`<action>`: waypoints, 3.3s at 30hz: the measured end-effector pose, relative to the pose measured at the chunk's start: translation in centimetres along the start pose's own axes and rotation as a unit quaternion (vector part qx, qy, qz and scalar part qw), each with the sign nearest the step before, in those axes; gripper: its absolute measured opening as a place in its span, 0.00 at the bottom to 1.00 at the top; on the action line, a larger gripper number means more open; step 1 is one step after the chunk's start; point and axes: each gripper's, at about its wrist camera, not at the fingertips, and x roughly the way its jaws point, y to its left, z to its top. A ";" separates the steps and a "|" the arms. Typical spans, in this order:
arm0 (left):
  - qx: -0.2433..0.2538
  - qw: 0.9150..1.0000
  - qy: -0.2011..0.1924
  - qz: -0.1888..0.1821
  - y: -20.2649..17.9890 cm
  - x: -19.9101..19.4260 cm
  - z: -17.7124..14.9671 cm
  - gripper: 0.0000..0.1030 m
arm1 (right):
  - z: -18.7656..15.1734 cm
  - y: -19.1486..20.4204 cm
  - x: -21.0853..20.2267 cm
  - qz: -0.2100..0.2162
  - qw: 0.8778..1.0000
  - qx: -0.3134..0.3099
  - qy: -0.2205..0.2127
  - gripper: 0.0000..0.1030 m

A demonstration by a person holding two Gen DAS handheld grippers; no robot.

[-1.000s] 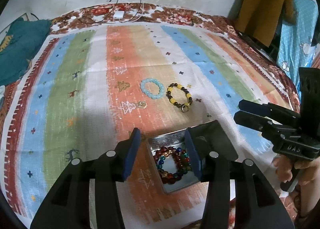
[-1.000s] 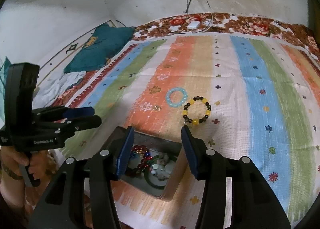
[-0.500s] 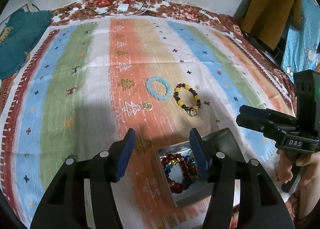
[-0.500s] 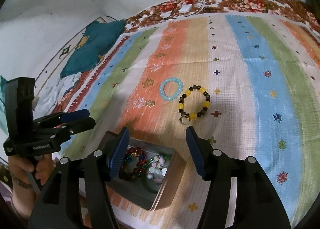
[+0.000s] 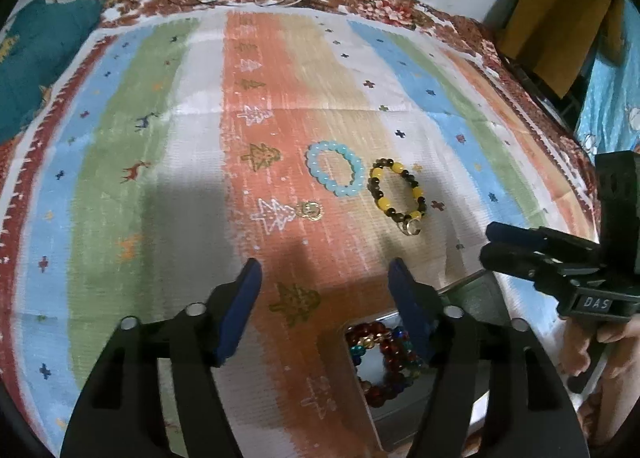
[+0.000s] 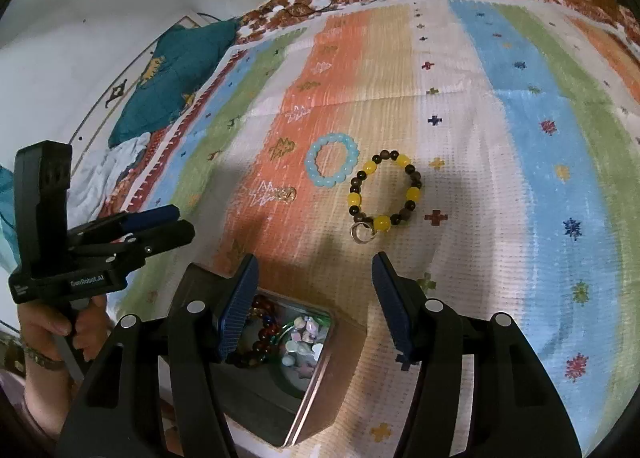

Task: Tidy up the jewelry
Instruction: 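Raise both tools from the tin toward the light blue and yellow-black bracelets, then lower the left tool toward the gold ring while the right tool approaches the dark ring, then close the left tool on the gold ring while the right tool closes on the dark ring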

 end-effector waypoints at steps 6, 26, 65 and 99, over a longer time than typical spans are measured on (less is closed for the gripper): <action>-0.010 1.000 0.011 -0.005 0.6 1.2 0.9 0.68 | 0.8 -0.4 1.2 0.001 1.000 0.006 0.016 0.59; -0.014 0.999 0.049 -0.018 1.9 4.9 3.1 0.73 | 2.4 -1.6 4.8 -0.006 0.998 0.014 0.060 0.61; 0.043 0.994 0.104 0.008 1.1 10.9 5.4 0.71 | 3.4 -2.7 8.5 -0.030 0.993 0.027 0.110 0.70; 0.081 0.989 0.099 0.069 0.7 11.9 5.3 0.27 | 3.6 -3.9 9.1 -0.063 0.989 0.040 0.126 0.33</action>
